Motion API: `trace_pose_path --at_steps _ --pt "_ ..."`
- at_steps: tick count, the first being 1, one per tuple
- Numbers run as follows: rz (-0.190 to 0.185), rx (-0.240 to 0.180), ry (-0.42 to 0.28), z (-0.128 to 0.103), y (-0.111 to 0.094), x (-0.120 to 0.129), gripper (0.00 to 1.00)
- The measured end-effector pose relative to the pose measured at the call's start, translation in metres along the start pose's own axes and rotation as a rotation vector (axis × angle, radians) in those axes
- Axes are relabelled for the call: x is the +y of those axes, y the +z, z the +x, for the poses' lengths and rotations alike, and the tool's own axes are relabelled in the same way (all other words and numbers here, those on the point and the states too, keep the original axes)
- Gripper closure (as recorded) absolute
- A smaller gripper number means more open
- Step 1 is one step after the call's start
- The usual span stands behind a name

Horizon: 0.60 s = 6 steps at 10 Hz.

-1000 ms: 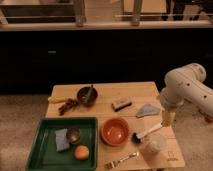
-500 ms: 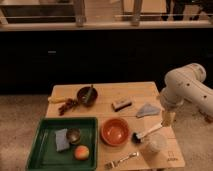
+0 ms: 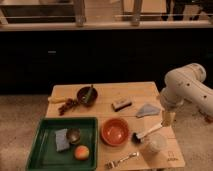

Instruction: Wipe red bowl with eraser

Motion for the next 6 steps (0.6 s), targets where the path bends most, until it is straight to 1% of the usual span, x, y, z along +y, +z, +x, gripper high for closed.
trace_pose_path --at_steps 3,4,6 --pt "0.001 -0.002 -0.002 -0.001 0.001 0.000 0.20" --pt "0.005 -0.001 -0.016 -0.005 0.004 -0.003 0.20" --pt "0.013 -0.008 -0.066 -0.036 0.014 -0.013 0.20"
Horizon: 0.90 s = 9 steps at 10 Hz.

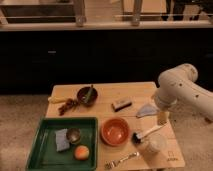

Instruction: Wipe red bowl with eraser

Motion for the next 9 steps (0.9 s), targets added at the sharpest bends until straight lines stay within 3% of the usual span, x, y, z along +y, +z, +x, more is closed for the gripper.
trace_pose_path --at_steps 9 --pt "0.006 -0.043 -0.092 -0.036 0.030 -0.028 0.20"
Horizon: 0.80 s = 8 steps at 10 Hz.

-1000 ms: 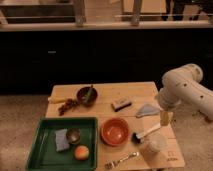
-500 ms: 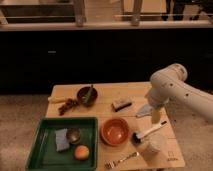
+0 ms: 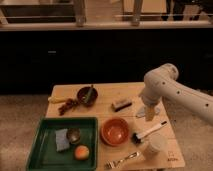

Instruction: Wipe red bowl with eraser

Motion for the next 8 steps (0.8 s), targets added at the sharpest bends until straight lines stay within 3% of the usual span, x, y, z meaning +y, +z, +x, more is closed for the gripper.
trace_pose_path --at_steps 8 --pt "-0.012 -0.059 -0.061 -0.018 0.021 -0.035 0.20"
